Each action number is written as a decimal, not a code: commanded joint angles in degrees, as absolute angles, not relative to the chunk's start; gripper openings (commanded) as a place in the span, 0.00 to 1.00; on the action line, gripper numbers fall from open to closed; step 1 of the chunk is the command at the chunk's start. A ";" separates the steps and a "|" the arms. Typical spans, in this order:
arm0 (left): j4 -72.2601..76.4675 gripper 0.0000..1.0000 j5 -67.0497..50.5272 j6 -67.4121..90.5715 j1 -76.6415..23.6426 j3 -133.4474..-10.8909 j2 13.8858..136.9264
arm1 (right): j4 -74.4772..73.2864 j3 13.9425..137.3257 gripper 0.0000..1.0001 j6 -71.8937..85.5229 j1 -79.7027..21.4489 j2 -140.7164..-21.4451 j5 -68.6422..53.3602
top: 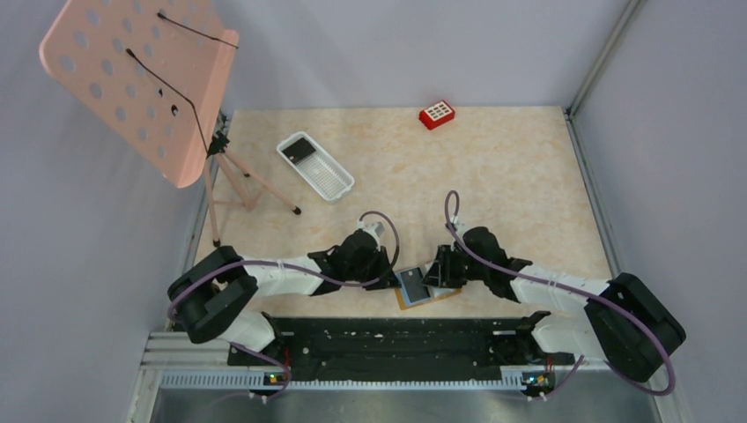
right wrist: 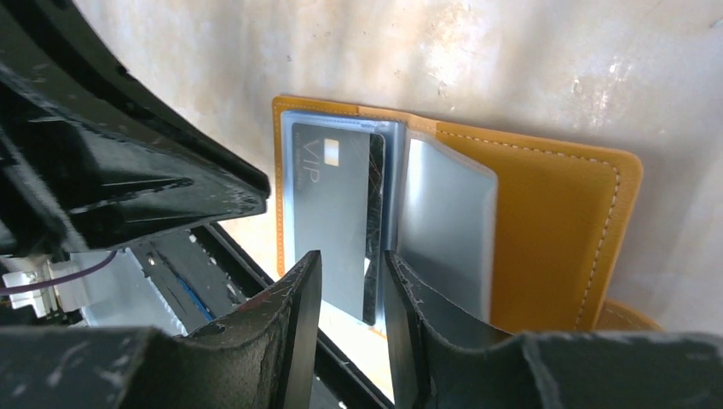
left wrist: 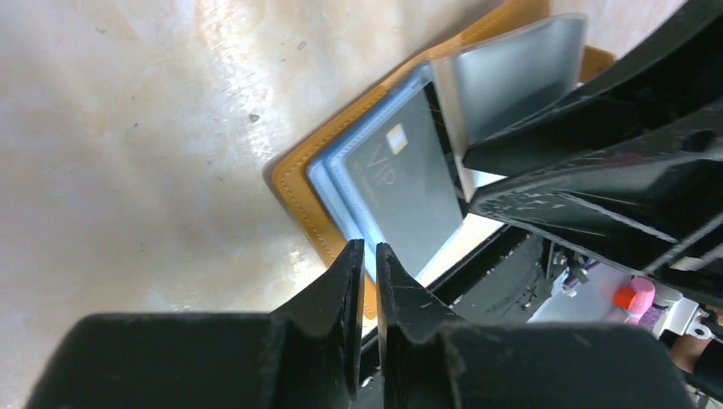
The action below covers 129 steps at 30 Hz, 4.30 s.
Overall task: Take the credit cards out of the card holder
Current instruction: Remove the credit card from the card holder.
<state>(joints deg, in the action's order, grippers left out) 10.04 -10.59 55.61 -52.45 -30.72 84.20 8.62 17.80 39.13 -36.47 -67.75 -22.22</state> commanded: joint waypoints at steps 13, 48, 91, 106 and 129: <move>12.25 0.14 -10.03 55.82 -52.72 -34.21 86.03 | 9.05 20.10 0.33 36.80 -35.36 -68.48 -21.30; 12.39 0.13 -9.93 55.28 -53.00 -33.00 89.38 | 15.02 17.52 0.22 41.91 -30.86 -73.47 -30.02; 12.28 0.13 -9.75 55.59 -53.79 -33.24 91.07 | 19.38 15.40 0.19 42.04 -30.87 -73.31 -33.04; 7.54 0.14 -8.34 54.53 -53.79 -34.19 91.64 | 11.64 15.68 0.00 40.07 -27.35 -64.99 -34.12; 7.21 0.14 -8.35 54.60 -53.79 -34.84 92.30 | 10.95 15.41 0.06 43.01 -25.08 -62.72 -36.51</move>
<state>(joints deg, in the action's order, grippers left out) 11.77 -10.44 55.81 -53.36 -34.72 90.28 9.15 15.35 42.04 -26.11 -64.31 -34.50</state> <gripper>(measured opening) 0.135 0.040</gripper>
